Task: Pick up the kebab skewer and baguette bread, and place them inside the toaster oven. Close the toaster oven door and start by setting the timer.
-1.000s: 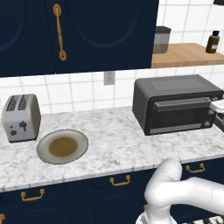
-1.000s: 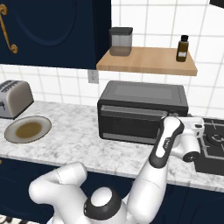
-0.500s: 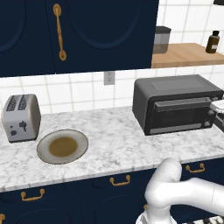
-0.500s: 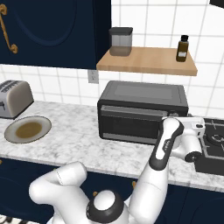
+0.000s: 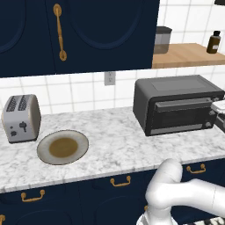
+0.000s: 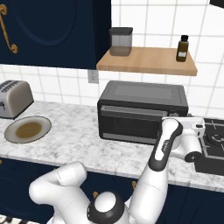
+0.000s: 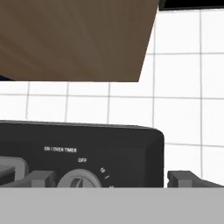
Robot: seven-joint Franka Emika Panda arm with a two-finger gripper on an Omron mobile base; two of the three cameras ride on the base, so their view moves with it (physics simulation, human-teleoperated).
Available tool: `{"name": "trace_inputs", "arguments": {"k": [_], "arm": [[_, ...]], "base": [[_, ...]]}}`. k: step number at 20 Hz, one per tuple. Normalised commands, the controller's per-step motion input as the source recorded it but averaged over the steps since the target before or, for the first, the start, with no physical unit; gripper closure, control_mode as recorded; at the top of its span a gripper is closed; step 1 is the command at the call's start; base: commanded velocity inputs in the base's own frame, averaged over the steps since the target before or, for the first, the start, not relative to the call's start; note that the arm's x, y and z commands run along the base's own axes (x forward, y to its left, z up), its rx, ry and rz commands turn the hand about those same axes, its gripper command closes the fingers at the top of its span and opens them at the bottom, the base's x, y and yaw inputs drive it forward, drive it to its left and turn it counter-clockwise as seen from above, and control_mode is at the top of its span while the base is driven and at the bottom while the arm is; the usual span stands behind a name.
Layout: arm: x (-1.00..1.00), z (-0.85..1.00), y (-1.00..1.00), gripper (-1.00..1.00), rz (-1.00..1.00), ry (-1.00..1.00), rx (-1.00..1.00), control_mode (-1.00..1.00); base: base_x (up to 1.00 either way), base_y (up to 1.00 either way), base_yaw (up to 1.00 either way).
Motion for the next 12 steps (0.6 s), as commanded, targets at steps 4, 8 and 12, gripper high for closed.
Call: {"name": "trace_inputs", "arguments": {"k": [4,8,12], "arm": [[0.00,-0.17,-0.25,-1.00,0.00,0.00,0.00,-1.00],[0.00,-0.19,-0.22,-1.00,0.00,0.00,0.00,-1.00],[0.00,-0.21,-0.15,-1.00,0.00,0.00,0.00,-1.00]], "base": [[0.00,0.00,0.00],[0.00,0.00,0.00],[0.00,0.00,0.00]]}}
